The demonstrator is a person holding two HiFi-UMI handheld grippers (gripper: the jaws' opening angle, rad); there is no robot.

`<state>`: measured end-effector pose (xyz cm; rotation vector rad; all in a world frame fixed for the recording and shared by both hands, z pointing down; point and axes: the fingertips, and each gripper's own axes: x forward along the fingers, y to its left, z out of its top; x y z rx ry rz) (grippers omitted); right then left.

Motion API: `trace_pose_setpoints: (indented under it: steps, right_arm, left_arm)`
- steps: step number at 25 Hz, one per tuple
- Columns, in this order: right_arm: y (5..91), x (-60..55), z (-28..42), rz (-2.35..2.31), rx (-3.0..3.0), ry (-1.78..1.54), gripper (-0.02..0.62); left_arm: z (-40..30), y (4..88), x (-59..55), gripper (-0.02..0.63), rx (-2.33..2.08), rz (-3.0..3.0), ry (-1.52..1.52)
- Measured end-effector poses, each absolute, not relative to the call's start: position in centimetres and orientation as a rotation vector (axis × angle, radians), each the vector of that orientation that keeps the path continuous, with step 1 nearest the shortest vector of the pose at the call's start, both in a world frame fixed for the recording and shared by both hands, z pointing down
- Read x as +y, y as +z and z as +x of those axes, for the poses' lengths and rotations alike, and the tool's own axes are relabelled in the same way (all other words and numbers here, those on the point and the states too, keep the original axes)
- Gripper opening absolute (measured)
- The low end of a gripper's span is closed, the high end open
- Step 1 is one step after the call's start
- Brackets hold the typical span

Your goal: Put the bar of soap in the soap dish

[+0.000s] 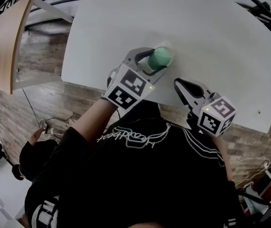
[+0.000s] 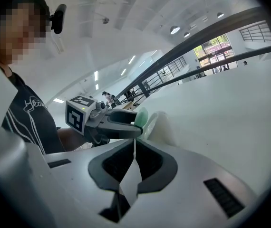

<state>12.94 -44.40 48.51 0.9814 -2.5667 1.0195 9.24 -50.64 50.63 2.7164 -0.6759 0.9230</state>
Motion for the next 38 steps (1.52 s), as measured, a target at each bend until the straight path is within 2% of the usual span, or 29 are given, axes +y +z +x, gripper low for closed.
trace_pose_setpoints:
  steps: [38]
  right_arm:
    - [49.1,-43.3,13.6,0.984,-2.564,1.048,0.02]
  left_arm:
    - [9.3,52.9,-50.6,0.256,-0.665,2.649,1.05]
